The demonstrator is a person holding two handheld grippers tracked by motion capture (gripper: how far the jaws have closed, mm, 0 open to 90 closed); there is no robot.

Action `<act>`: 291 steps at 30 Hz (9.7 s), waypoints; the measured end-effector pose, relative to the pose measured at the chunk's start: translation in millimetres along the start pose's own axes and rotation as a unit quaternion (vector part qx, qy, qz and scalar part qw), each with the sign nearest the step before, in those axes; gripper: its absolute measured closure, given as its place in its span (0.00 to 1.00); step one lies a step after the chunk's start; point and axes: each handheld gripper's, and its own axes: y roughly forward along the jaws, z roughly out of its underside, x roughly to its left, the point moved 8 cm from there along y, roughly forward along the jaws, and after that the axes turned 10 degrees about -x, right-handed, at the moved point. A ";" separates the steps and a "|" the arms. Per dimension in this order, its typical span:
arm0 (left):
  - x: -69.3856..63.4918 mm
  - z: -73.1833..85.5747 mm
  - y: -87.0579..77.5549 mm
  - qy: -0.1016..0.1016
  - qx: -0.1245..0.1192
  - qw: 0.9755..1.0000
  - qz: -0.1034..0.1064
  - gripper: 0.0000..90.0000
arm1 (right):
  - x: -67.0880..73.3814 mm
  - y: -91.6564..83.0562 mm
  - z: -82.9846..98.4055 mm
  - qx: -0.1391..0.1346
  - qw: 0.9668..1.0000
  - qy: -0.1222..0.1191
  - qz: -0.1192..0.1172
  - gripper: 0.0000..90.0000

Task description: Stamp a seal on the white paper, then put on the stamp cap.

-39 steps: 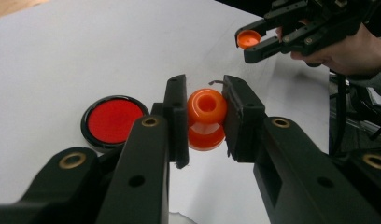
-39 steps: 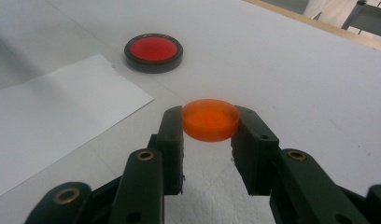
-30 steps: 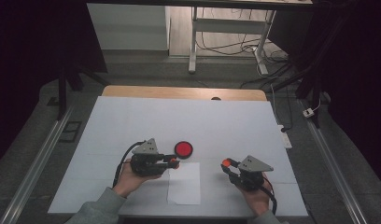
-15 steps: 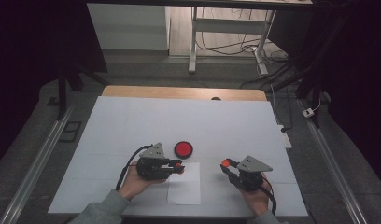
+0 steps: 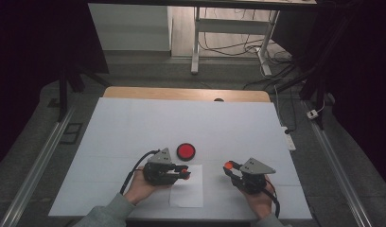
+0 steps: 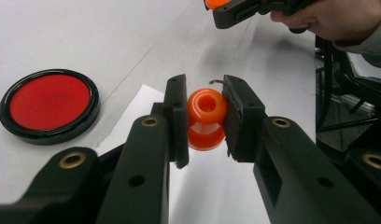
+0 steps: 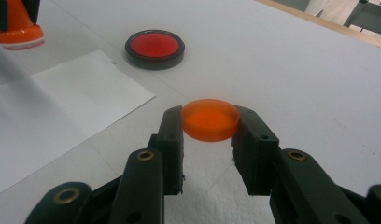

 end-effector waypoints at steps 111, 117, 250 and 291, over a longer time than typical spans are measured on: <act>7.6 41.3 30.5 0.061 0.043 0.995 -0.068 0.81 | 2.8 1.0 1.5 0.003 1.000 0.001 -0.005 0.71; 7.5 41.5 30.3 0.066 0.044 0.995 -0.069 0.81 | 2.7 0.4 1.0 0.002 1.000 0.000 -0.005 0.71; 19.5 -42.0 -11.2 -0.015 -0.066 0.997 -0.023 0.81 | 40.5 18.9 -13.2 -0.020 0.998 -0.003 -0.063 0.71; 2.3 -34.5 10.2 -0.008 -0.050 0.999 0.007 0.80 | 80.1 43.8 -15.3 -0.012 0.994 -0.012 -0.112 0.71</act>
